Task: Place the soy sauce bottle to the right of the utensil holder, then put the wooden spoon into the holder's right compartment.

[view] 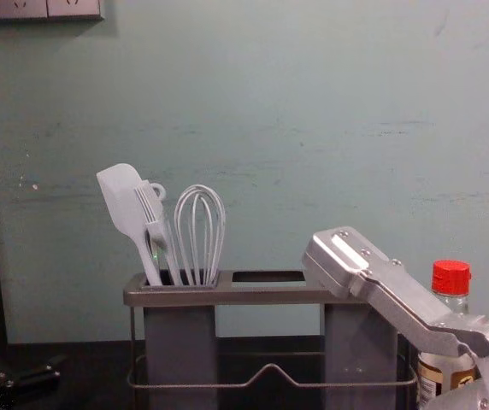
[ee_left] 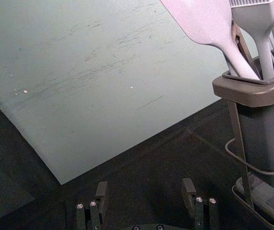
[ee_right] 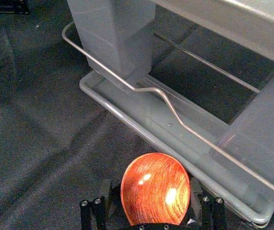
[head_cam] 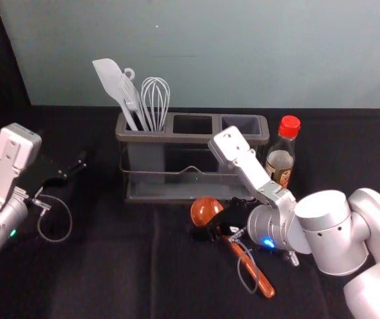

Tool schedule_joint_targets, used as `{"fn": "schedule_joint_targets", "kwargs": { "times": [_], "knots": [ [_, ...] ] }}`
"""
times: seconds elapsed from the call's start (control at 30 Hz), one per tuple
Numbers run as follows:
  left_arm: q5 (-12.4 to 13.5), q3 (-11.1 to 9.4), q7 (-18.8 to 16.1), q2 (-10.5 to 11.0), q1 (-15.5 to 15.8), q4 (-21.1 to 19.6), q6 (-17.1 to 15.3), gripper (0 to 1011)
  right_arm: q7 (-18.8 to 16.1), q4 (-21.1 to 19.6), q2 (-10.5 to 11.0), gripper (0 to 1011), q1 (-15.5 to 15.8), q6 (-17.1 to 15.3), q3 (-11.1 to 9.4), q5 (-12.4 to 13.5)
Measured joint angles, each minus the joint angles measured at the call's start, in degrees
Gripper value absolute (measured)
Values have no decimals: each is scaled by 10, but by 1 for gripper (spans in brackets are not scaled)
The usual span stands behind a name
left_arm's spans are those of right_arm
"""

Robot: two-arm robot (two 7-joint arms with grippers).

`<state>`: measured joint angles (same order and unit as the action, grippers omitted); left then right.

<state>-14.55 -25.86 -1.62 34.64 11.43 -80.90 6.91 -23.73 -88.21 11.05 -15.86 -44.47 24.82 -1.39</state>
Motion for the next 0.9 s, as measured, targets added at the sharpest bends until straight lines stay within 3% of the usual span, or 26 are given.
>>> {"fn": "schedule_joint_targets", "kwargs": {
  "times": [0.17,0.37,0.4,0.57,0.7,0.9],
  "knots": [
    [0,0,0,0,0,0,0,1000,-3,2,-2,1000,1,3,-1,-4],
    [0,0,0,0,0,0,0,1000,-6,3,-4,907,3,6,-4,-8],
    [0,0,0,0,0,0,0,1000,-7,3,-4,854,3,7,-5,-9],
    [0,0,0,0,0,0,0,1000,-10,-1,-5,837,7,8,-6,-10],
    [0,0,0,0,0,0,0,1000,-12,-18,0,837,15,8,-6,-11],
    [0,0,0,0,0,0,0,1000,-16,-77,16,837,47,13,-15,-9]
  ]
}}
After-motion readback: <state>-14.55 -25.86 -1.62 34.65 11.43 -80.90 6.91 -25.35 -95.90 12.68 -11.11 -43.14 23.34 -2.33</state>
